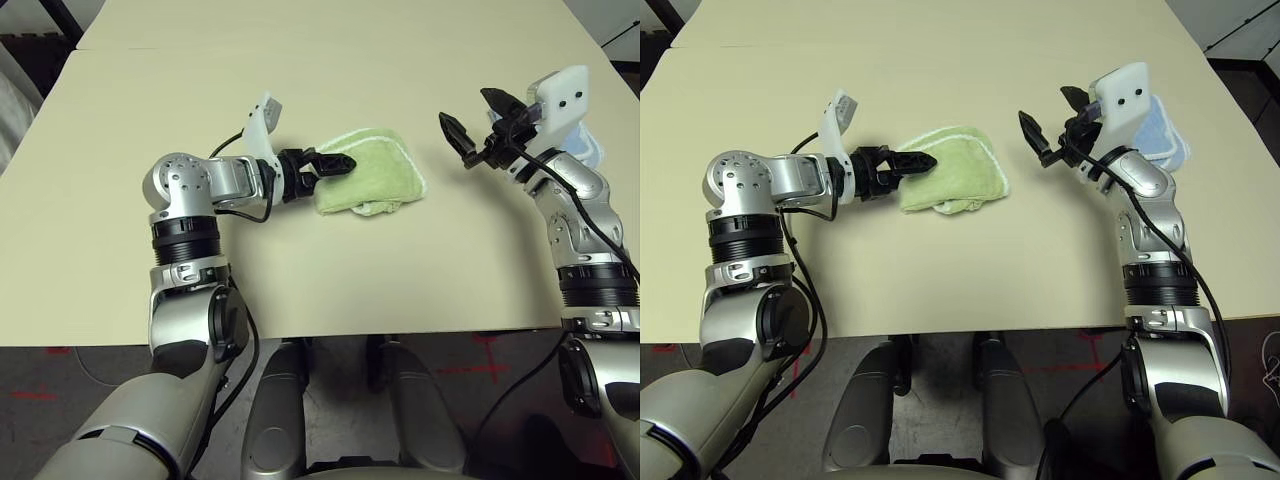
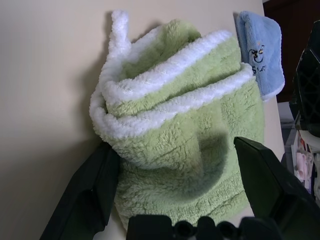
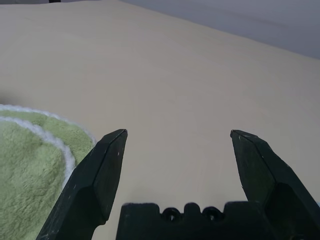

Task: Fold the towel and set it aside.

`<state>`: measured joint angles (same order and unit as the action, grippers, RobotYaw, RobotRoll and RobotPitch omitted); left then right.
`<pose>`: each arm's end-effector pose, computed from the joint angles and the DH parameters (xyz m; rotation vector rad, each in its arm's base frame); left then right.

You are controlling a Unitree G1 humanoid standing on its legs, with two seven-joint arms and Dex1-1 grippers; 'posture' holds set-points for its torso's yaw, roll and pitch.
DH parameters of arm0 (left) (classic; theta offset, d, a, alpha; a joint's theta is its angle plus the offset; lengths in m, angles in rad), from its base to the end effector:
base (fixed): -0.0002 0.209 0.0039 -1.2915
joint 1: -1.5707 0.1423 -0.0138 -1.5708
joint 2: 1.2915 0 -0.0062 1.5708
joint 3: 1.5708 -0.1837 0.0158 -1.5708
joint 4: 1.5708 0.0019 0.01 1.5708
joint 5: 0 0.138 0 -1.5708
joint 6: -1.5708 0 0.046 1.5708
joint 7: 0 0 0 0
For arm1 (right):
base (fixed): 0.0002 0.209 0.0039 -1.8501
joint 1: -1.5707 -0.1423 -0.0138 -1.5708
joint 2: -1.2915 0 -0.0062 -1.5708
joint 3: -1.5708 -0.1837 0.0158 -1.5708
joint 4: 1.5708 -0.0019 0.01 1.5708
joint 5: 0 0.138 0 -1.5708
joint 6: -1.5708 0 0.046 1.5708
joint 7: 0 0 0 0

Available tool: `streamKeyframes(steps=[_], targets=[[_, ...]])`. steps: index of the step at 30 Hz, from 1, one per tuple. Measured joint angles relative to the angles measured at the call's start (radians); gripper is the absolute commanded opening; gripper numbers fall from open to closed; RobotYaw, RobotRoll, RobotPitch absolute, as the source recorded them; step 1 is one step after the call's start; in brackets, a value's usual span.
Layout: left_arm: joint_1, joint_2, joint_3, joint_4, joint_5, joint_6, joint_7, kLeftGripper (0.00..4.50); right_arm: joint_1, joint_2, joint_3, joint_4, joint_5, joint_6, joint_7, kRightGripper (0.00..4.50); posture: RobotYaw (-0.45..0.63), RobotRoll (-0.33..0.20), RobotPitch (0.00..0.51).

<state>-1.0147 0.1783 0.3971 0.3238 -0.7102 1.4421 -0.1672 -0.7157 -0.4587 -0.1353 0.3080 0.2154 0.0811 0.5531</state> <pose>0.3211 0.1523 0.2167 -0.5537 0.6219 -0.7152 0.3118 -0.2306 0.2001 -0.2477 -0.3230 0.4416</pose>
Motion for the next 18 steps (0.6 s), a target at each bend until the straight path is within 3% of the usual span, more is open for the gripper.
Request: streamKeyframes(steps=[2, 5, 8, 15, 18], targets=[[0.000, 0.000, -0.003, 0.000, 0.002, -0.003, -0.004, 4.48, 0.000, 0.000, 0.000, 0.000, 0.001, 0.000, 0.000, 4.49, -0.06, 0.000, 0.291], [0.010, -0.002, -0.033, -0.006, 0.013, -0.030, -0.016, 3.92, 0.000, 0.000, 0.000, 0.000, 0.004, 0.000, 0.000, 4.50, -0.07, 0.000, 0.285], [0.055, -0.007, -0.108, -0.041, 0.041, -0.105, -0.049, 2.74, 0.001, 0.000, 0.000, -0.001, 0.004, 0.000, 0.000, 4.50, -0.07, 0.000, 0.285], [0.072, -0.001, -0.144, -0.041, 0.050, -0.137, -0.077, 0.11, 0.002, 0.000, 0.000, -0.002, 0.004, 0.000, 0.000, 4.50, -0.07, 0.000, 0.285], [0.074, 0.000, -0.146, -0.041, 0.051, -0.145, -0.084, 0.03, 0.002, 0.000, 0.000, -0.002, 0.004, 0.000, 0.000, 4.50, -0.07, 0.000, 0.285]])
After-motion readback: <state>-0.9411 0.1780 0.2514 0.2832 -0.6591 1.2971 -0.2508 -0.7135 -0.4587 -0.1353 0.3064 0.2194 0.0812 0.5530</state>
